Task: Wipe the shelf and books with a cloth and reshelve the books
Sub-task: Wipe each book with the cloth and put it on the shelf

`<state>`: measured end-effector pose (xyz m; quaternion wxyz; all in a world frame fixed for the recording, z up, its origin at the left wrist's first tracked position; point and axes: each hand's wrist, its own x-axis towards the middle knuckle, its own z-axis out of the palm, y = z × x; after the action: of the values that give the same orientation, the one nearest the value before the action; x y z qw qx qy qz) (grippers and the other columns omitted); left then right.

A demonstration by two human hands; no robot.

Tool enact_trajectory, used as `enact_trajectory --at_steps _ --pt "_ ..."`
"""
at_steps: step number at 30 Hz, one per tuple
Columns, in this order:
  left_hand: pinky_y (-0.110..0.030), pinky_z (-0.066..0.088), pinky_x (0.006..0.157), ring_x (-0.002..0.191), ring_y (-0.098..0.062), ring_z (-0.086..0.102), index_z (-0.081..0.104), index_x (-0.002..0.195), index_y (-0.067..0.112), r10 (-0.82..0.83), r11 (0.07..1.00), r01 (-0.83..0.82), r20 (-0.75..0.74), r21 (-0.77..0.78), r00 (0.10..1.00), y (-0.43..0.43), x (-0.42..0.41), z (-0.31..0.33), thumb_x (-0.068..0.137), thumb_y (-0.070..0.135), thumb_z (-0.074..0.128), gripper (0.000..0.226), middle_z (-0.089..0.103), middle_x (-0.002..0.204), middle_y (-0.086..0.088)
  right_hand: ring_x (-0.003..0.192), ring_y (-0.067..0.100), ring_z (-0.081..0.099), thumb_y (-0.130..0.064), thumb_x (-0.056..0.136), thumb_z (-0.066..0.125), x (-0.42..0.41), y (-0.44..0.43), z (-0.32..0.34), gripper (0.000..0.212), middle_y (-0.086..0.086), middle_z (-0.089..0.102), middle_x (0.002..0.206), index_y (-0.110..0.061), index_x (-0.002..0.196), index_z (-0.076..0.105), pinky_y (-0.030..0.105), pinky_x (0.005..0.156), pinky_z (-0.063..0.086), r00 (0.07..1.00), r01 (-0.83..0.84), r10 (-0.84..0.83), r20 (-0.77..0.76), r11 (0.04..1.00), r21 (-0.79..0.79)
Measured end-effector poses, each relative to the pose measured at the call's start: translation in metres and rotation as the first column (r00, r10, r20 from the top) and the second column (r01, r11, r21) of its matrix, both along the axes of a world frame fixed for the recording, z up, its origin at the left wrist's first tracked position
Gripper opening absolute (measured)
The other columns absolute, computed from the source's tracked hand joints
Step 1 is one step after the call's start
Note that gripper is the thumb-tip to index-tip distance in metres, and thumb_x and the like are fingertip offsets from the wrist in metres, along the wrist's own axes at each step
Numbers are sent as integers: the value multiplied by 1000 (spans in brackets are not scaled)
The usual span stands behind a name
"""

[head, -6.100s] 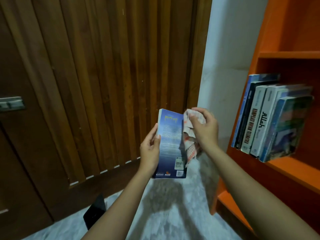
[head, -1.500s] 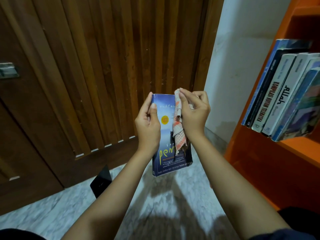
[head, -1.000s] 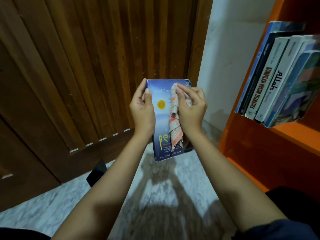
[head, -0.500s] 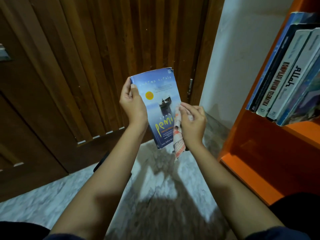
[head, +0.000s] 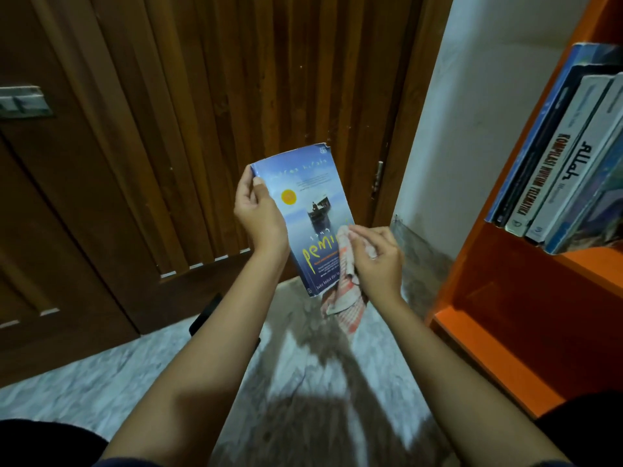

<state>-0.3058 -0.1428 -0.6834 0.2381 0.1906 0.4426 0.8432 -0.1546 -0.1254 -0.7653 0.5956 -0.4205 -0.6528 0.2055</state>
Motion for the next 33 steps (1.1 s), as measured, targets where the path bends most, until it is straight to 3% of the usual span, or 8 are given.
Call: enact_trajectory --at_steps 4,7,11,13,16,22,29,33 --pt "-42 43 104 122 -28 53 52 128 4 -85 995 89 -104 36 991 -6 14 8 98 6 44 31 56 131 -15 88 14 60 -15 85 65 16 17 25 13 8 65 95 -24 91 72 19 81 46 986 51 -69 -150 991 -120" --pt "-29 49 95 117 -23 57 50 130 2 -178 979 193 -177 72 968 -7 32 18 98 5 43 33 55 131 -14 92 19 64 -27 84 63 26 23 43 6 4 70 95 -30 85 68 32 85 51 956 106 -139 -257 985 -139" --pt "-20 50 85 113 -20 57 50 130 2 -282 947 306 -204 98 937 -9 67 32 99 5 43 32 56 130 -15 83 6 61 -20 90 62 47 13 72 4 -4 66 88 -21 87 65 14 76 45 892 209 -232 -389 973 -101" --pt "-30 49 93 120 -28 55 50 130 1 -326 930 350 -188 111 926 -12 88 37 98 5 43 32 56 131 -17 83 0 59 -22 90 62 62 3 81 6 -6 65 91 -17 91 65 6 74 42 883 229 -245 -399 969 -89" --pt "-44 43 104 122 -29 54 51 129 1 -370 913 390 -161 121 915 -16 117 44 98 4 44 32 56 130 -16 100 4 59 -31 86 66 89 -13 88 24 -7 66 105 -18 106 66 17 89 44 906 242 -260 -335 966 -93" --pt "-43 42 105 123 -24 54 52 129 3 -502 840 525 -173 136 847 -26 179 53 98 6 45 32 56 131 -13 112 9 58 -16 80 74 154 -50 97 42 -1 63 119 -13 120 60 28 99 46 916 220 -243 -319 970 -107" --pt "1 37 86 119 -1 46 47 135 5 -602 720 686 -401 101 690 -36 263 67 99 9 43 36 51 138 -2 111 19 59 -13 82 71 228 -76 103 36 2 63 117 -15 116 60 47 96 48 833 433 -423 -355 899 -55" --pt "3 36 81 99 22 48 31 142 20 -559 672 738 -609 65 563 -35 305 69 101 10 38 43 52 112 38 112 13 58 -15 84 70 269 -68 111 37 -10 61 116 -21 119 58 46 96 49 811 461 -441 -384 886 -45"
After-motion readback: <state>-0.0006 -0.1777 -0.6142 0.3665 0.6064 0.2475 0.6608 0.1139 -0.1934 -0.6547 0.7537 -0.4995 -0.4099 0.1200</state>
